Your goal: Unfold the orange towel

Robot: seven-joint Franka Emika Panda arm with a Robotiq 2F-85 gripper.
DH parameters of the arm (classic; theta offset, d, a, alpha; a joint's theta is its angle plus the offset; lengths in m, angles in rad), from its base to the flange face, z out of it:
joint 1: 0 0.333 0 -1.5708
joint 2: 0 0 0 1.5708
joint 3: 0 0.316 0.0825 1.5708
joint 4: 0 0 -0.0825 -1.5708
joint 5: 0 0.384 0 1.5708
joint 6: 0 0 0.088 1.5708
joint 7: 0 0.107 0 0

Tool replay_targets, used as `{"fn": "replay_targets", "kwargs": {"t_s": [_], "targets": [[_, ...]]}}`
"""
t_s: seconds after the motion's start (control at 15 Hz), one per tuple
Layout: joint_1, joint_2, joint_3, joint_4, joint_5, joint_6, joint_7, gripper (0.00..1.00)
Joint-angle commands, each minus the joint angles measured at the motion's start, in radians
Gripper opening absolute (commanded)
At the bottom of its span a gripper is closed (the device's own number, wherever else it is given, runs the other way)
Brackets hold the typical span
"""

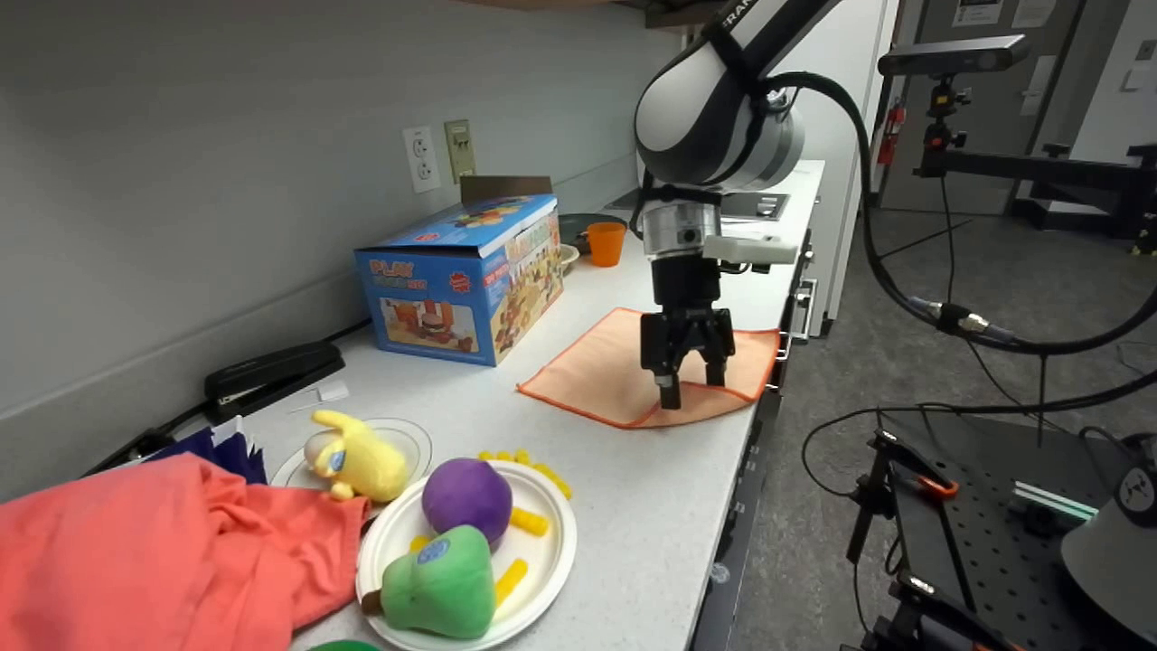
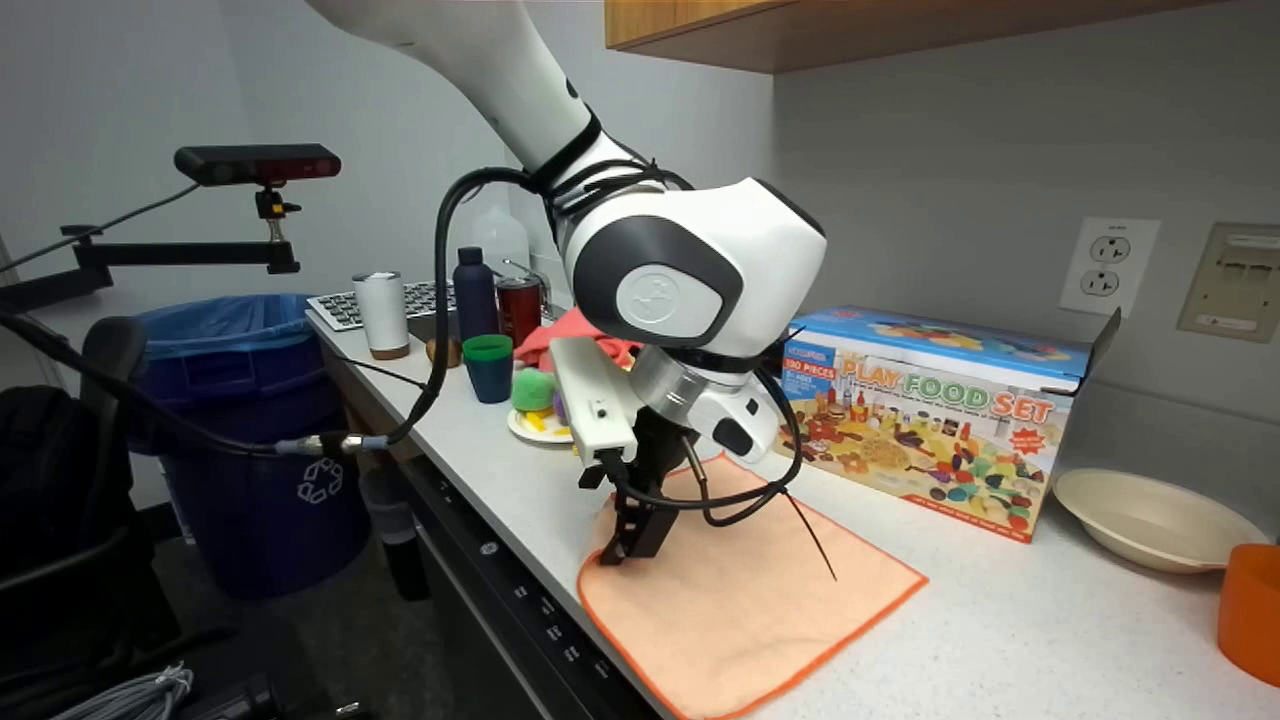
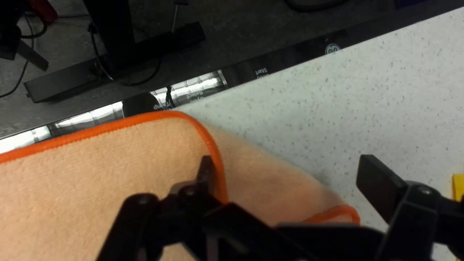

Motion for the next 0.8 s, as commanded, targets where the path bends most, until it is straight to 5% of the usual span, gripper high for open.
{"fn": "replay_targets", "kwargs": {"t_s": [0.0,0.73], "targets": [[0.018,-0.053,0.003,-0.04,0.027,-0.025,-0.037,1.0],[0.073,-0.223,0.01,-0.15,0.025,-0.038,-0.136,1.0]]}}
